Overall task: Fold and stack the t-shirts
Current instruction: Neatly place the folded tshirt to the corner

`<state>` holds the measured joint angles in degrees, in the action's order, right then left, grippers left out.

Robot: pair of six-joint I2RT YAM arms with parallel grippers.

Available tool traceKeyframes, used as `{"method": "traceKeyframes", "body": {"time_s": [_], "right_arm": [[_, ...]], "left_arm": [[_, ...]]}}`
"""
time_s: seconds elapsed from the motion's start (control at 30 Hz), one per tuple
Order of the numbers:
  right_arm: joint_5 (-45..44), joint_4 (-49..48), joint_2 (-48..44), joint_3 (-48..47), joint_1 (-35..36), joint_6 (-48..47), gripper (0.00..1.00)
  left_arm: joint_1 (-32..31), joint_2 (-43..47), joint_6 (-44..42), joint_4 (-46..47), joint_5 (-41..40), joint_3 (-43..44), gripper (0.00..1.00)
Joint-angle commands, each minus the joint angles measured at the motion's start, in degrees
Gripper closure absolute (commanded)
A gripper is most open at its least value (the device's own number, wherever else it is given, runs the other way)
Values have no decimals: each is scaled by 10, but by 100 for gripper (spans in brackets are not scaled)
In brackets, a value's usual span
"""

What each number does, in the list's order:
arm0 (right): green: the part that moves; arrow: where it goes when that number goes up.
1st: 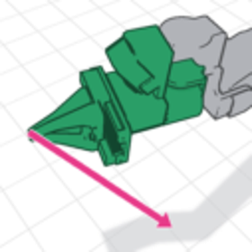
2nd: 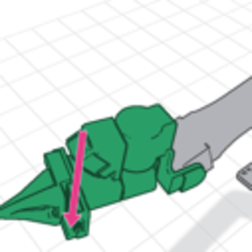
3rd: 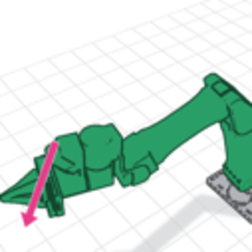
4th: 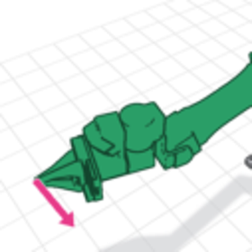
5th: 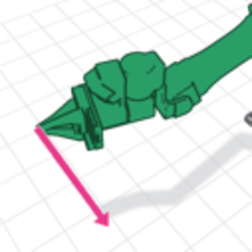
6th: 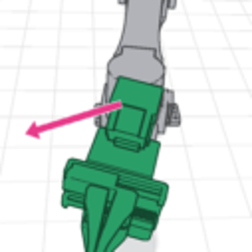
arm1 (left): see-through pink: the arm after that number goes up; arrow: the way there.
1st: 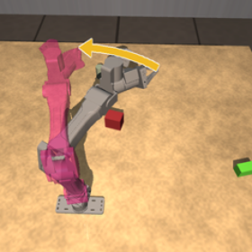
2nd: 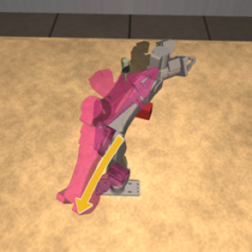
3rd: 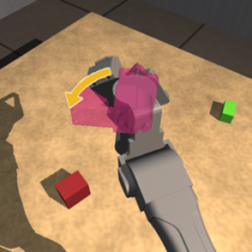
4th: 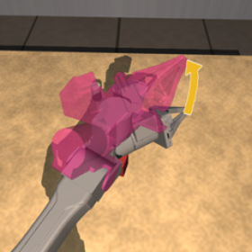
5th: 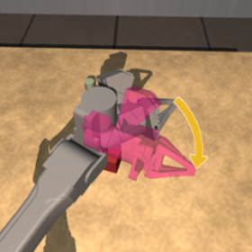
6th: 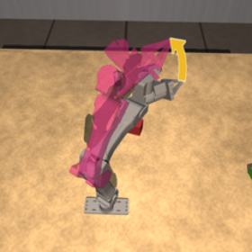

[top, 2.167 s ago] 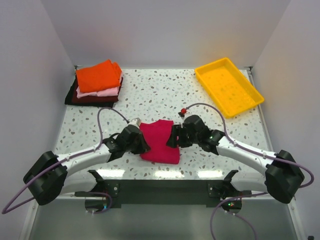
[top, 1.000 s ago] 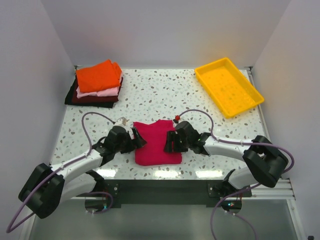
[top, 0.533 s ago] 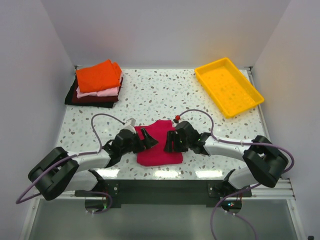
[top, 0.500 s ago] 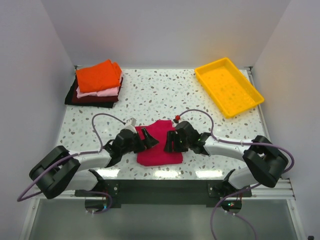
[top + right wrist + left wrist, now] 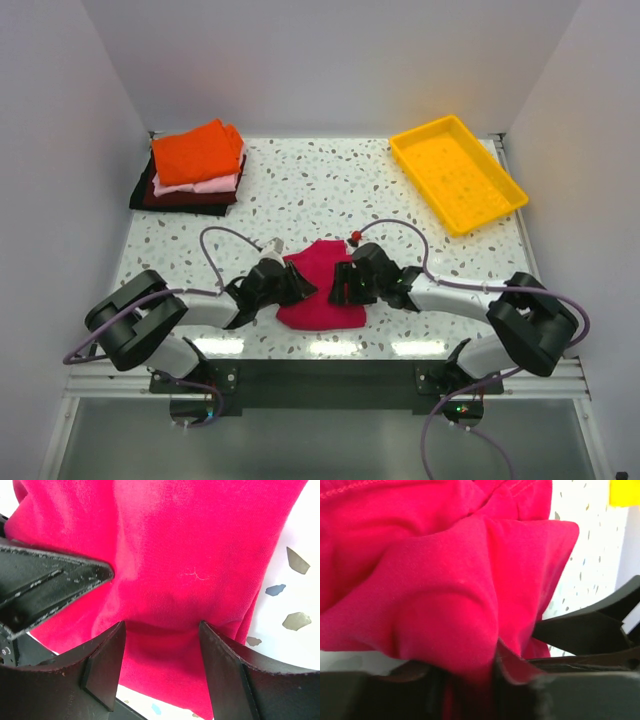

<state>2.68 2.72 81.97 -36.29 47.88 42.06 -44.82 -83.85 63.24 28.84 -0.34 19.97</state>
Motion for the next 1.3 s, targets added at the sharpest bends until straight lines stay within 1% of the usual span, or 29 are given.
{"method": "traceKeyframes", "body": {"time_s": [0.0,0.03,0.07,0.1,0.13,0.17,0.2,0.27,0.3,0.37,0.4,0.47,0.5,0.57,0.6,0.63,0.67,0.83,0.87,0.93,0.97,1.03,1.07,1.13,1.17,1.2,1.27], "right_arm": [[-4,15,-15,13,-1,-1,36],[-4,19,-20,13,-1,-2,36],[-6,24,-24,13,0,-3,36],[-7,33,-38,14,0,-6,35],[-12,40,-46,13,0,-8,34],[-14,47,-55,12,-1,-9,32],[-17,63,-75,12,-1,-13,31],[-25,79,-97,12,-1,-16,27],[-25,94,-108,14,-1,-18,26],[-36,105,-140,17,-1,-19,23],[-40,114,-152,19,-1,-20,22],[-43,121,-177,23,-1,-21,21],[-45,127,-184,27,-2,-22,21],[-46,127,-198,32,-1,-22,20],[-45,127,-203,35,-2,-23,20],[-43,126,-203,37,-1,-24,20],[-43,124,-203,41,-1,-25,20],[-30,99,-192,55,-1,-26,20],[-29,94,-190,60,-1,-26,20],[-29,81,-183,63,-1,-24,20],[-29,77,-179,66,-2,-25,20],[-28,66,-168,68,-1,-25,20],[-14,63,-164,68,-1,-26,20],[-10,55,-154,69,-1,-25,20],[-7,53,-152,69,-1,-25,20],[-5,48,-149,69,-1,-25,20],[-2,44,-142,70,-1,-25,20]], "left_arm": [[-9,-30,-21,-142,-50,1,73],[-9,-28,-29,-154,-60,8,78],[-9,-28,-37,-184,-69,17,87],[-9,-26,-59,-201,-92,41,92],[-7,-20,-73,-218,-105,55,100],[-5,-16,-90,-249,-116,70,100],[-3,-13,-133,-261,-135,101,100],[15,-10,-188,-287,-141,139,100],[24,-11,-243,-320,-141,183,100],[58,-23,-296,-360,-142,230,100],[68,-26,-346,-370,-140,272,100],[104,-32,-390,-388,-129,328,100],[126,-34,-426,-391,-111,346,100],[145,-46,-465,-398,-84,398,100],[162,-60,-475,-405,-72,435,100],[171,-69,-483,-411,-64,435,100],[179,-80,-496,-418,-57,473,100],[227,-150,-533,-445,-26,579,100],[234,-161,-541,-455,-25,615,100],[256,-189,-549,-464,-12,647,100],[264,-198,-552,-468,-6,681,100],[285,-226,-559,-484,1,718,100],[293,-235,-564,-490,18,755,100],[318,-262,-565,-513,32,795,100],[329,-271,-564,-523,47,836,100],[347,-285,-562,-534,56,856,100],[364,-291,-562,-550,74,895,100]]}}
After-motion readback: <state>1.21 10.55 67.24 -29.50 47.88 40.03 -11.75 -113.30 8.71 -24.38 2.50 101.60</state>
